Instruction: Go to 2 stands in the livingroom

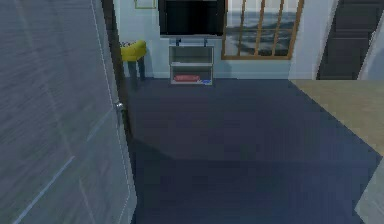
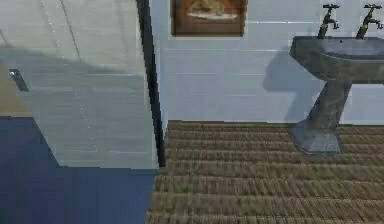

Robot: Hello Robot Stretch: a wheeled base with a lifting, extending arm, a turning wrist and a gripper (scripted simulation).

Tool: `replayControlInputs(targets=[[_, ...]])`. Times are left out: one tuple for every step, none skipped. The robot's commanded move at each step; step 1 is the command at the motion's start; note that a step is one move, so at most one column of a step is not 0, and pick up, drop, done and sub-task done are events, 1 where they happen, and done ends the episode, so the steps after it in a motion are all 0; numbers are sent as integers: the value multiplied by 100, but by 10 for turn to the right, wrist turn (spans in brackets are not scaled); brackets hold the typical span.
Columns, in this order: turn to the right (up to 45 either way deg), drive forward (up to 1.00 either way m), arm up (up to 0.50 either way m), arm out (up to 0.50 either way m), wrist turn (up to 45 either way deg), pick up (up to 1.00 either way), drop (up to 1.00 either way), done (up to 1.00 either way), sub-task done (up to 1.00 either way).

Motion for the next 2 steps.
replayControlInputs(targets=[[0,95,0,0,0,0,0,0,0],[-450,0,0,0,0,0,0,0,0]])
